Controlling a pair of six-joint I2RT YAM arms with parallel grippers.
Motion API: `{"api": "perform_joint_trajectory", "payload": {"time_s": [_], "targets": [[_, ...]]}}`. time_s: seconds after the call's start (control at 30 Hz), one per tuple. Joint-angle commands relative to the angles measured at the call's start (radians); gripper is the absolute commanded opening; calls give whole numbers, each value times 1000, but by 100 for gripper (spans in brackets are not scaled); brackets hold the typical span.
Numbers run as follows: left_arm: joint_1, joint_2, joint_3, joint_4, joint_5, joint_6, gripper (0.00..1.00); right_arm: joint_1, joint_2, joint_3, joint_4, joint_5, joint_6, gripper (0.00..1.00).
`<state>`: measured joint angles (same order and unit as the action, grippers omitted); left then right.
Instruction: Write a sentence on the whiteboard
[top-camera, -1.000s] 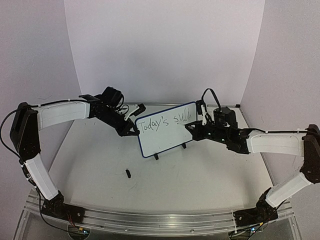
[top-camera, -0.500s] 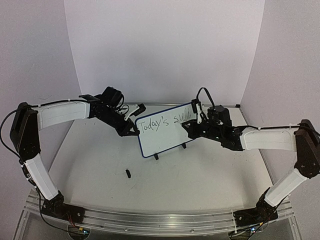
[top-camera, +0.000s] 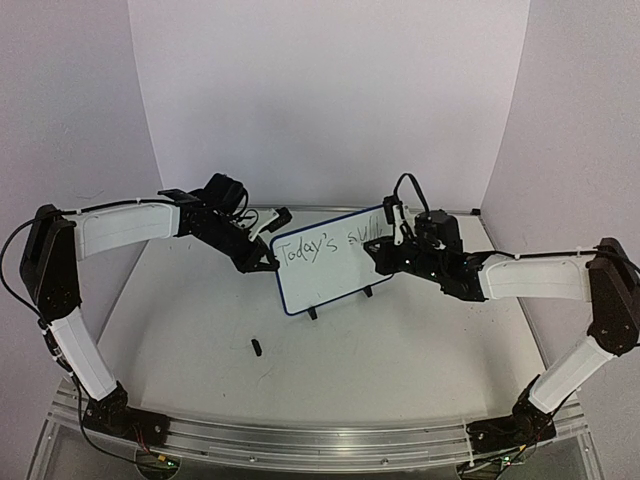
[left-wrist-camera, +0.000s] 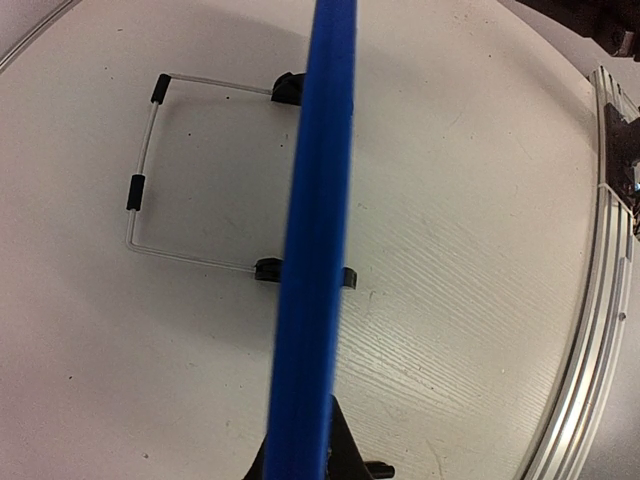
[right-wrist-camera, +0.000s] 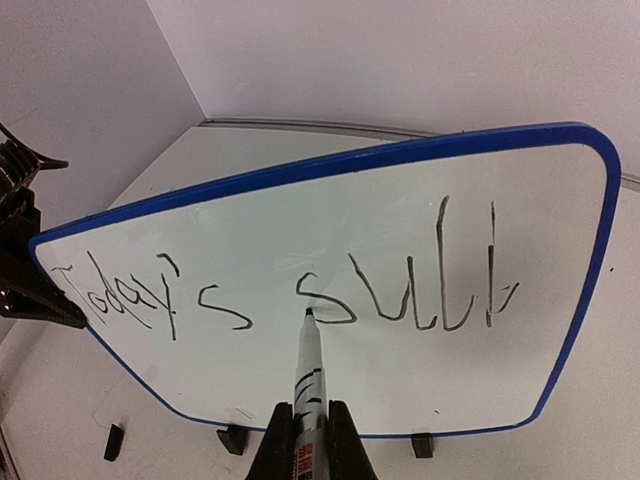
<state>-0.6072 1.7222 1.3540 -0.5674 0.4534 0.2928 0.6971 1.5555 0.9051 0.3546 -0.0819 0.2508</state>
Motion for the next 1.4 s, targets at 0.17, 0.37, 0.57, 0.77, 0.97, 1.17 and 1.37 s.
{"api": "perform_joint_trajectory", "payload": {"time_s": [0.17, 0.37, 0.57, 0.77, 0.97, 1.17, 1.37], "targets": [[-9, 33, 0, -64, -89, 41, 0, 5, 12, 42, 47, 49, -6, 0], [-8, 33, -1, -64, -88, 42, 0, 6, 14, 44, 54, 71, -6, 0], [-9, 34, 0, -63, -87, 42, 0, 5, -1, 30, 69, 113, -3, 0], [-9, 36, 0, -65, -85, 42, 0, 6, -7, 28, 70, 135, -3, 0], [-10, 36, 0, -65, -86, 42, 0, 6, -4, 27, 70, 133, -4, 0], [-8, 41, 3, -63, -93, 36, 0, 6, -66, -6, 64, 99, 3, 0], [-9, 46, 7, -67, -90, 35, 0, 5, -236, -72, -64, 55, 7, 0]]}}
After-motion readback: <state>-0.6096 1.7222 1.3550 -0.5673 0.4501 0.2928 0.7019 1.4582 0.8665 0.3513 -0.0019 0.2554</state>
